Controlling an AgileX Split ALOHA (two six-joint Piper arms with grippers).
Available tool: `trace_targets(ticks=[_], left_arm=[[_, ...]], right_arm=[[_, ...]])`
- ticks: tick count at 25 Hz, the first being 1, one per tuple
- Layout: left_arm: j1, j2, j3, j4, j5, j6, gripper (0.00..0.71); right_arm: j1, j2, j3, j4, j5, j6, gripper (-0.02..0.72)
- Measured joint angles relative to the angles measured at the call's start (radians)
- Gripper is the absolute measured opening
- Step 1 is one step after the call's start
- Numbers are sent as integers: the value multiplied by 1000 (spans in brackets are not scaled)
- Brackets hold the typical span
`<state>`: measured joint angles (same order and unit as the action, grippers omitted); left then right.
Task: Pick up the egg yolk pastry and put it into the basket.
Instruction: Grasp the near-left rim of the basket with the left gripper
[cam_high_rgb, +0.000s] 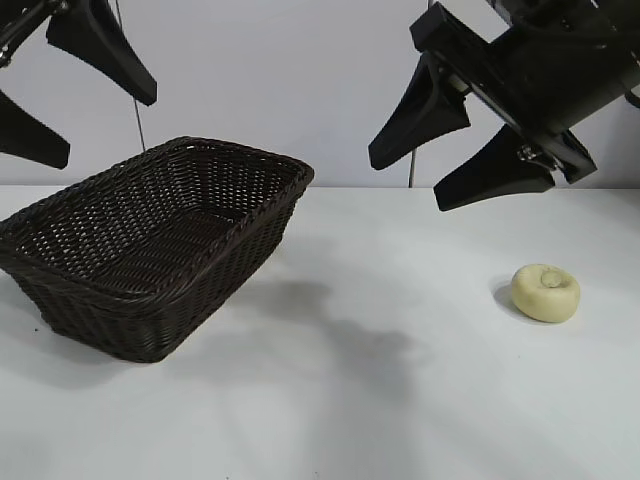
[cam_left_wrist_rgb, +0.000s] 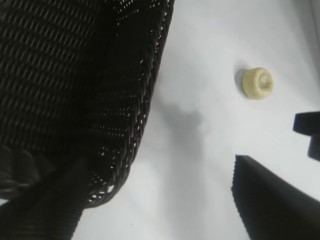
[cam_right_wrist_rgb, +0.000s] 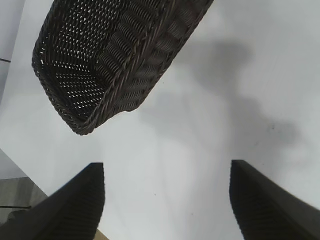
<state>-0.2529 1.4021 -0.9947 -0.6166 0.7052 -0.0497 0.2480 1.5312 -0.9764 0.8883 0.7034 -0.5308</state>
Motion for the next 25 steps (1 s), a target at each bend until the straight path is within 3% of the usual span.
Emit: trace_targets(ticks=[9,16,25], left_arm=[[14,34,0,349,3,-645,574],[14,169,0,364,3,-695,574],[14,395,0,364,-77,-703,574]], right_arm=[[0,0,0,0,0,0,508],[0,0,0,0,0,0,508],[0,0,0,0,0,0,508]])
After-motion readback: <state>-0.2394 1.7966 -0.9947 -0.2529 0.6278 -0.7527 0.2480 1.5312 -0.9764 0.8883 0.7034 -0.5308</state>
